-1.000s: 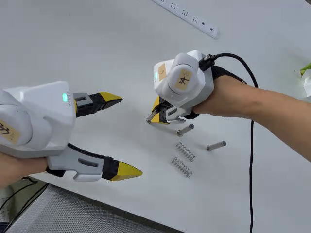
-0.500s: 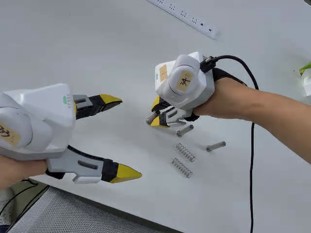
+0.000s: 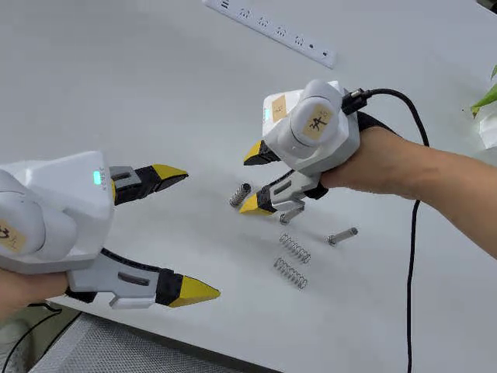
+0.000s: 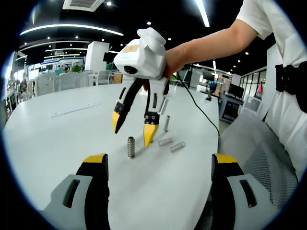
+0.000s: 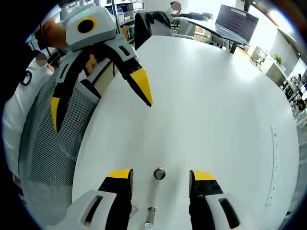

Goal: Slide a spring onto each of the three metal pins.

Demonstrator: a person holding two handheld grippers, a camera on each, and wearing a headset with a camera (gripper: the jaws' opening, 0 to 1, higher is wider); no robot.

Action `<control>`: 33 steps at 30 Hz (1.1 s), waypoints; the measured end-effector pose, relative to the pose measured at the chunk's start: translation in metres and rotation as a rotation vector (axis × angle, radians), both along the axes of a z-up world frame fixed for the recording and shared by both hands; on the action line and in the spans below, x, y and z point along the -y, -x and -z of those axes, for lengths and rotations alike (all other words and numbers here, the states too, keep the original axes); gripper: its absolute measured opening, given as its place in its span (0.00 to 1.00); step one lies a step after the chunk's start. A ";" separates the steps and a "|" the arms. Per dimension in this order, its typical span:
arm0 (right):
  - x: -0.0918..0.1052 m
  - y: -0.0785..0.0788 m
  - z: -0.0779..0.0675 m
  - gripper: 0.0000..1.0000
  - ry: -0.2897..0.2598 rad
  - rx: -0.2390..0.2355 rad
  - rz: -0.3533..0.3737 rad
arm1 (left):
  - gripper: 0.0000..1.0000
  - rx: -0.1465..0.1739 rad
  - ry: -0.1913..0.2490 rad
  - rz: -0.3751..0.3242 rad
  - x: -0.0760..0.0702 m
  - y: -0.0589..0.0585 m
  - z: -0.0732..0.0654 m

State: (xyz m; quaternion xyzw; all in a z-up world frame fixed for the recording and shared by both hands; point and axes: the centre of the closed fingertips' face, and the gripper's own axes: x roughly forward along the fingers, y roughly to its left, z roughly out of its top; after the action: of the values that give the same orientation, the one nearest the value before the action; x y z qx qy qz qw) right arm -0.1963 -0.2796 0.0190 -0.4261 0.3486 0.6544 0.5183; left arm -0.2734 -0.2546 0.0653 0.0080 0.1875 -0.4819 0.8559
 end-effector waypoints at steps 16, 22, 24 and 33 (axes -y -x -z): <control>0.018 0.004 -0.041 0.79 -0.225 0.024 0.130 | 0.88 0.004 -0.077 0.030 -0.004 0.006 -0.003; 0.037 0.008 -0.052 0.87 -0.299 0.029 0.198 | 0.87 0.015 -0.108 0.047 -0.002 0.006 -0.008; 0.046 0.007 -0.053 0.89 -0.319 0.037 0.229 | 0.87 0.022 -0.132 0.064 0.000 0.008 -0.007; 0.092 0.023 -0.071 0.95 -0.417 0.052 0.367 | 0.85 0.044 -0.199 0.124 0.013 0.009 -0.011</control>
State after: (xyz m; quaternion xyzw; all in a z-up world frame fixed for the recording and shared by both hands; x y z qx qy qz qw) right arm -0.2193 -0.3712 0.0899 -0.2566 0.2642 0.5962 0.7134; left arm -0.2828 -0.2673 0.0760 0.1153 0.2147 -0.5124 0.8235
